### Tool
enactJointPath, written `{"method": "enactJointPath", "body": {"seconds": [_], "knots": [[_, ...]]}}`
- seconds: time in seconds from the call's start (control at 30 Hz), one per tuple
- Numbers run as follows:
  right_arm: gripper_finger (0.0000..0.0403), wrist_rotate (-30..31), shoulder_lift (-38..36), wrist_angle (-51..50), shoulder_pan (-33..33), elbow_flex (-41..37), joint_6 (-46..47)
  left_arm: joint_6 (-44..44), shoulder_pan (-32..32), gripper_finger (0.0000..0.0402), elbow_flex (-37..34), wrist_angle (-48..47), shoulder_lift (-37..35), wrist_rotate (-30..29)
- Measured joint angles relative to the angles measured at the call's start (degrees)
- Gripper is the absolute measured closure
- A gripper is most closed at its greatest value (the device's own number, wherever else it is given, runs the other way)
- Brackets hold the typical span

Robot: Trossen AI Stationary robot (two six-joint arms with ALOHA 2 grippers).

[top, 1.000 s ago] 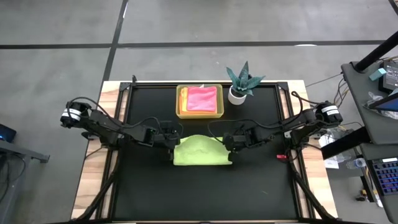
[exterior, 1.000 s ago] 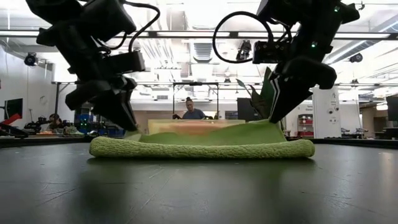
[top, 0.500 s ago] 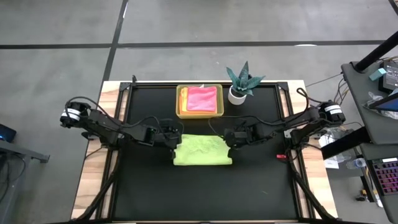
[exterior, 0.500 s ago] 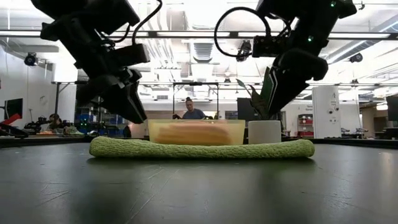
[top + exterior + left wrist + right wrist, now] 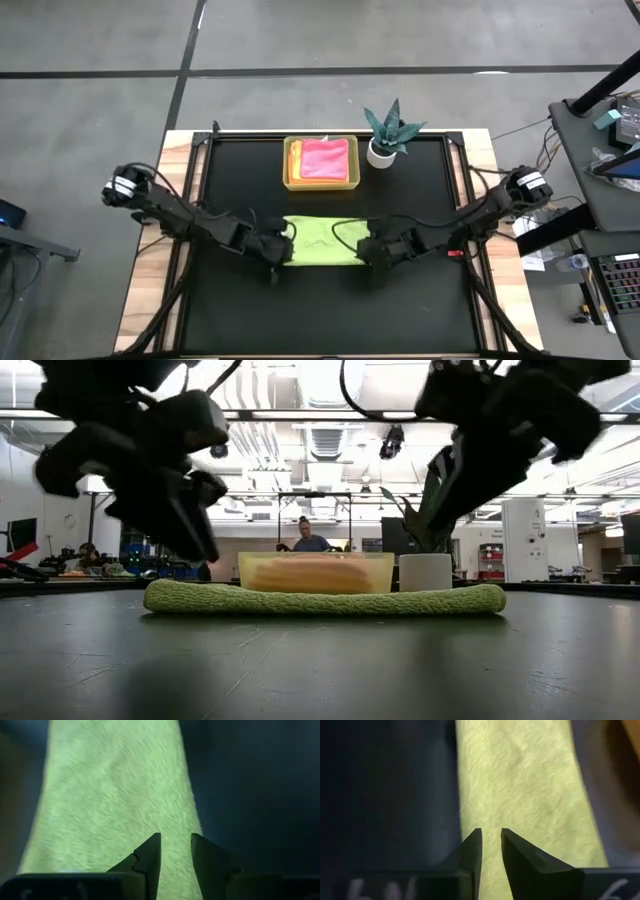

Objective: Fold microfiber towels
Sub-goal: Fold the green microfiber cloth

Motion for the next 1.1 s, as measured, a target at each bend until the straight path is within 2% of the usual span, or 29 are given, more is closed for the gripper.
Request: {"method": "enactJointPath", "body": {"seconds": [0.3,0.5,0.6,0.77,0.93,1.1], "knots": [[0.0389,0.3,7.7,3.6,1.2,-1.8,3.1,-3.6,-2.0,0.0338,-0.1,0.3,6.1,-1.4],[0.0394,-2.6,10.9,3.9,1.2,-1.5,3.5,-4.5,-2.1,0.0343,0.1,0.7,8.3,-0.8],[0.0394,-2.9,10.9,2.4,1.3,-1.4,4.5,-4.6,-2.3,0.0343,0.0,0.6,7.9,0.3],[0.0394,-3.2,9.4,-1.3,1.3,-1.5,4.6,-5.6,-2.8,0.0344,0.0,0.1,6.5,5.2],[0.0394,-3.8,6.5,-4.0,1.3,-1.7,4.7,-9.1,-3.4,0.0344,0.0,-0.1,6.1,5.8],[0.0393,-3.7,3.3,-6.4,1.1,-1.7,9.5,-8.8,-3.7,0.0344,0.4,-0.1,6.1,5.7]]}}
